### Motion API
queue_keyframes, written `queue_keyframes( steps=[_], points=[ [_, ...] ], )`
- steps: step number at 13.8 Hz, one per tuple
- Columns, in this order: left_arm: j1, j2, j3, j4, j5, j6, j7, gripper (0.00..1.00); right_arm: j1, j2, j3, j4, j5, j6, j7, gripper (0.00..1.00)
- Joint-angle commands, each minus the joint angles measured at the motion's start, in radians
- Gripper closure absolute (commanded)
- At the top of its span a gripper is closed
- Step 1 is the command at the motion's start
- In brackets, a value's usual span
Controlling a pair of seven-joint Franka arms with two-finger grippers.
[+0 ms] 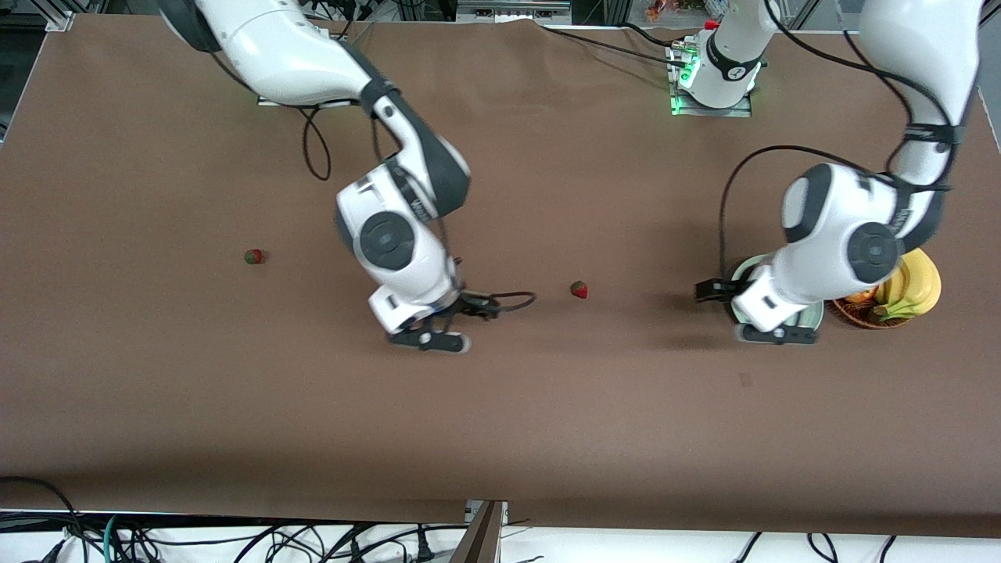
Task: Collect all strawberries into plate
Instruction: 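Release the strawberry onto the plate while the right gripper sets another midtable, then grasp the middle strawberry with the left gripper while the right gripper reaches another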
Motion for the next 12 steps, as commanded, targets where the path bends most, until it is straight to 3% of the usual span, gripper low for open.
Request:
queue_keyframes(
  steps=[1,3,5,7,10,12],
  points=[
    [-0.103,0.064,0.005,0.059,-0.001,0.041,-0.224,0.0,-0.112,-0.029,0.013,-0.029,0.003,-0.108,-0.172,0.0],
    [-0.164,0.136,0.007,0.048,-0.001,0.148,-0.371,0.0,-0.195,-0.031,0.01,-0.03,-0.008,-0.203,-0.342,0.0],
    [-0.233,0.19,0.011,0.042,0.0,0.266,-0.524,0.0,-0.245,-0.039,-0.04,-0.065,-0.011,-0.251,-0.529,0.0],
    [-0.284,0.227,0.022,0.042,0.025,0.307,-0.658,0.0,-0.25,-0.088,-0.134,-0.16,-0.01,-0.242,-0.687,0.0],
    [-0.327,0.262,0.022,0.033,0.149,0.307,-0.844,0.0,-0.252,-0.147,-0.211,-0.284,-0.01,-0.219,-0.8,0.0],
    [-0.329,0.259,0.021,0.018,0.195,0.307,-0.875,0.0,-0.252,-0.206,-0.258,-0.437,-0.011,-0.111,-0.852,0.0]
  ],
)
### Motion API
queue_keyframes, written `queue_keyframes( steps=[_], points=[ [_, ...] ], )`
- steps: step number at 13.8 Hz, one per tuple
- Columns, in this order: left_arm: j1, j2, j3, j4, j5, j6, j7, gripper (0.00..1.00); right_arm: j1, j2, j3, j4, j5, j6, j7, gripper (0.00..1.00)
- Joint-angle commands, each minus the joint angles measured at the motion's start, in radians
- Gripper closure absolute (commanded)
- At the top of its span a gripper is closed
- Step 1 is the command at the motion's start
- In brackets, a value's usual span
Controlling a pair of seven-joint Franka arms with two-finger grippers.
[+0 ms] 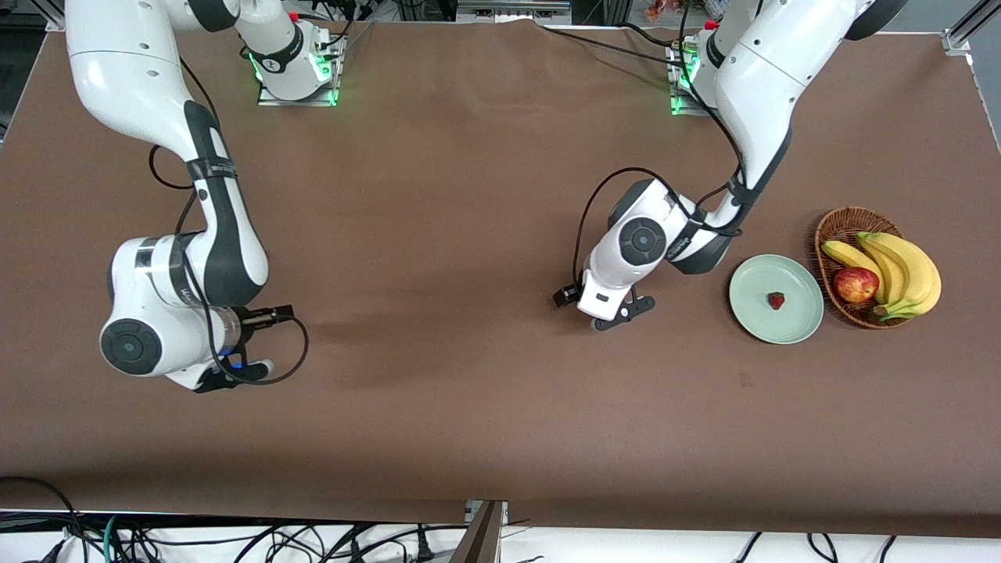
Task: Collect all strawberries into plate
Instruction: 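Grasp the middle strawberry with the left gripper while the right gripper reaches another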
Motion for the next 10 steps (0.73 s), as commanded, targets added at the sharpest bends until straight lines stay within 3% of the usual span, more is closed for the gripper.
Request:
queue_keyframes(
  steps=[1,5,8,10],
  points=[
    [-0.01,-0.002,0.014,-0.005,0.048,-0.003,-0.046,0.0,0.012,-0.139,-0.056,-0.29,-0.005,0.166,-0.099,0.0],
    [-0.027,-0.002,0.014,-0.02,0.048,-0.005,-0.067,0.52,0.012,-0.248,-0.07,-0.592,-0.002,0.409,-0.128,0.0],
    [-0.031,-0.001,0.014,-0.021,0.048,-0.006,-0.066,0.57,0.012,-0.285,-0.071,-0.712,-0.002,0.495,-0.128,0.0],
    [-0.031,-0.002,0.014,-0.021,0.049,-0.006,-0.063,0.74,0.012,-0.305,-0.071,-0.751,-0.002,0.498,-0.129,0.0]
  ],
)
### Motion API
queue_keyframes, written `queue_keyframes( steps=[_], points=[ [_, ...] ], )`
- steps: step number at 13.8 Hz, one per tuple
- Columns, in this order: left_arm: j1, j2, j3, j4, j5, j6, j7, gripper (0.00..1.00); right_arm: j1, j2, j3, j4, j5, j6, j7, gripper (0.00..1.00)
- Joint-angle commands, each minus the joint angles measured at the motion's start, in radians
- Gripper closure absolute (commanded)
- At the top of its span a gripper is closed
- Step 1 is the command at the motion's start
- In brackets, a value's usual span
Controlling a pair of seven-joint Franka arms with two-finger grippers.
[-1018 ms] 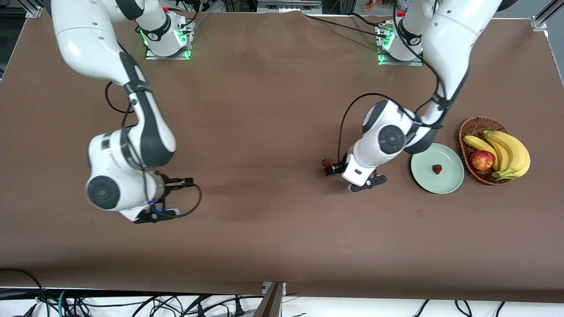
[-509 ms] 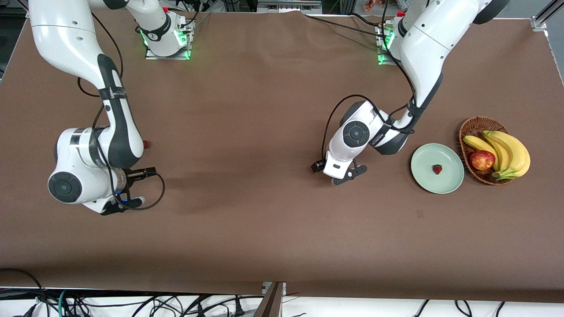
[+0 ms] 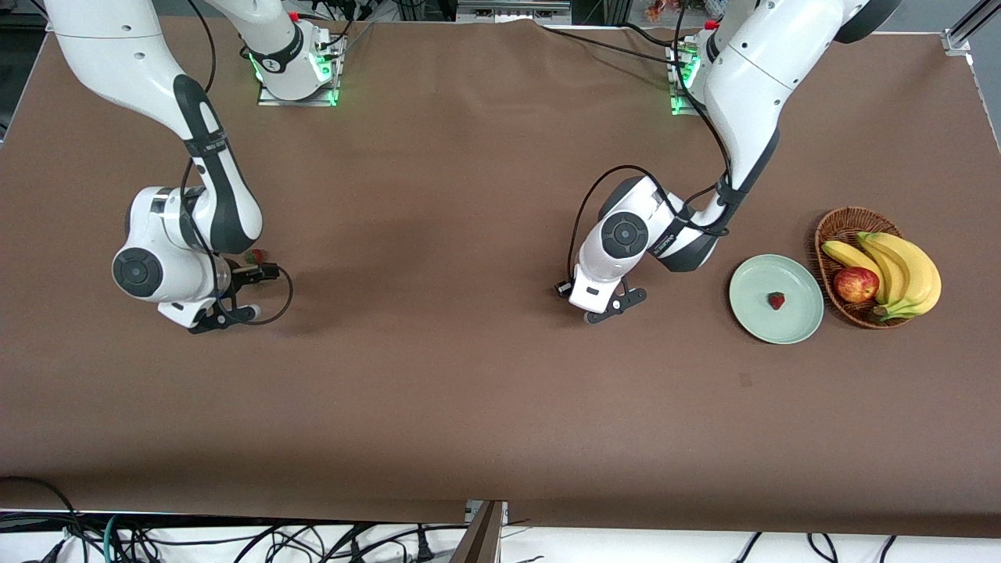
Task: Collect all strawberries into plate
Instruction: 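Grasp the middle strawberry with the left gripper while the right gripper reaches another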
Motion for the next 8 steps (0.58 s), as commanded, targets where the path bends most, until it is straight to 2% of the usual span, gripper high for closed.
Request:
queue_keyframes(
  steps=[1,2,3,5,8],
  points=[
    [-0.012,-0.014,0.013,-0.002,0.027,-0.01,-0.015,0.88,0.007,-0.072,-0.01,-0.109,-0.002,0.034,-0.018,0.0],
    [-0.007,-0.029,0.014,-0.002,0.028,-0.021,-0.012,0.96,0.007,-0.08,-0.013,-0.131,-0.002,0.048,-0.018,0.0],
    [0.002,-0.051,0.013,0.003,0.049,-0.053,-0.012,0.97,0.007,-0.084,-0.013,-0.148,-0.002,0.054,-0.018,0.0],
    [0.028,-0.11,0.014,0.021,0.109,-0.196,0.025,0.97,0.007,-0.084,-0.013,-0.162,-0.002,0.054,-0.018,0.0],
    [0.152,-0.198,0.01,0.02,0.114,-0.35,0.272,0.97,0.007,-0.083,-0.024,-0.177,-0.002,0.06,-0.018,0.0]
  ],
)
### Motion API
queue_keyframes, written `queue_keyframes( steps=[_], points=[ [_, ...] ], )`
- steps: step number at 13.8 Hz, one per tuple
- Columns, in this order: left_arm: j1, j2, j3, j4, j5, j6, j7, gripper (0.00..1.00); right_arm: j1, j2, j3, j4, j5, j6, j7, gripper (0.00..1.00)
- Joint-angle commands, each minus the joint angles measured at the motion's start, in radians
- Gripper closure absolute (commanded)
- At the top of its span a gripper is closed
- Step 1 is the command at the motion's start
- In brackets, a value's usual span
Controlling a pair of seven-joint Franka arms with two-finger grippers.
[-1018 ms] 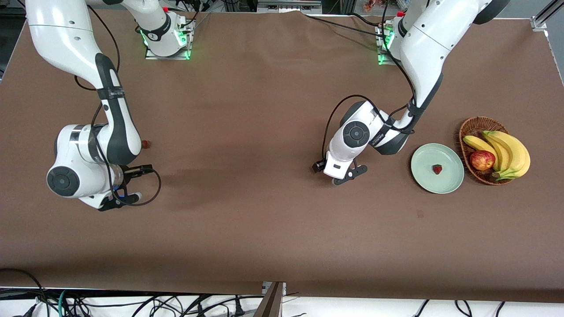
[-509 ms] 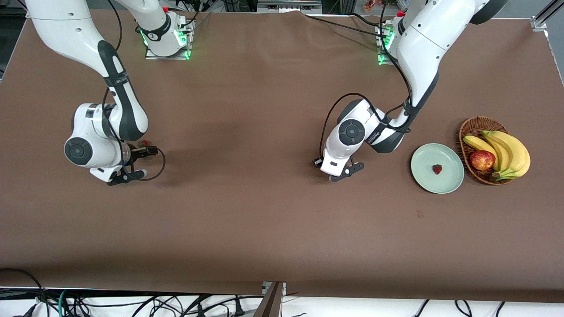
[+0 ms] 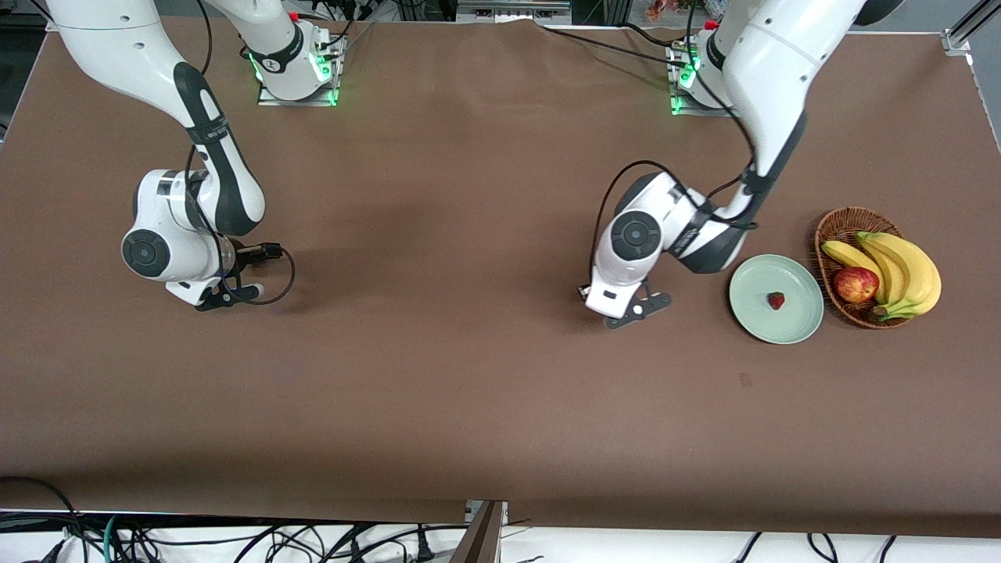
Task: Collect all strawberries into plate
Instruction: 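Place the strawberry on the plate while the right gripper grasps the last one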
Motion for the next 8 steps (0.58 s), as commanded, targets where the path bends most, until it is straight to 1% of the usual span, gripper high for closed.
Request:
queue_keyframes(
  steps=[1,3,4,5,7,8],
  points=[
    [0.121,-0.092,-0.007,-0.024,0.017,-0.113,0.261,0.96,0.007,-0.04,-0.014,-0.058,-0.002,0.036,-0.019,0.03],
    [0.217,-0.112,-0.007,-0.027,0.017,-0.155,0.492,0.95,0.007,-0.037,-0.014,-0.065,-0.002,0.042,-0.018,0.33],
    [0.263,-0.114,-0.007,-0.03,0.017,-0.16,0.588,0.9,0.007,-0.034,-0.014,-0.065,-0.002,0.042,-0.018,0.42],
    [0.303,-0.112,-0.007,-0.036,0.017,-0.158,0.64,0.88,0.007,-0.033,-0.014,-0.065,-0.002,0.042,-0.019,0.54],
    [0.394,-0.09,-0.008,-0.042,0.017,-0.146,0.725,0.88,0.007,-0.031,-0.014,-0.065,-0.002,0.037,-0.018,0.8],
    [0.432,-0.076,-0.008,-0.042,0.0,-0.141,0.778,0.78,0.007,-0.031,-0.014,-0.065,-0.002,0.034,-0.018,0.89]
  ],
)
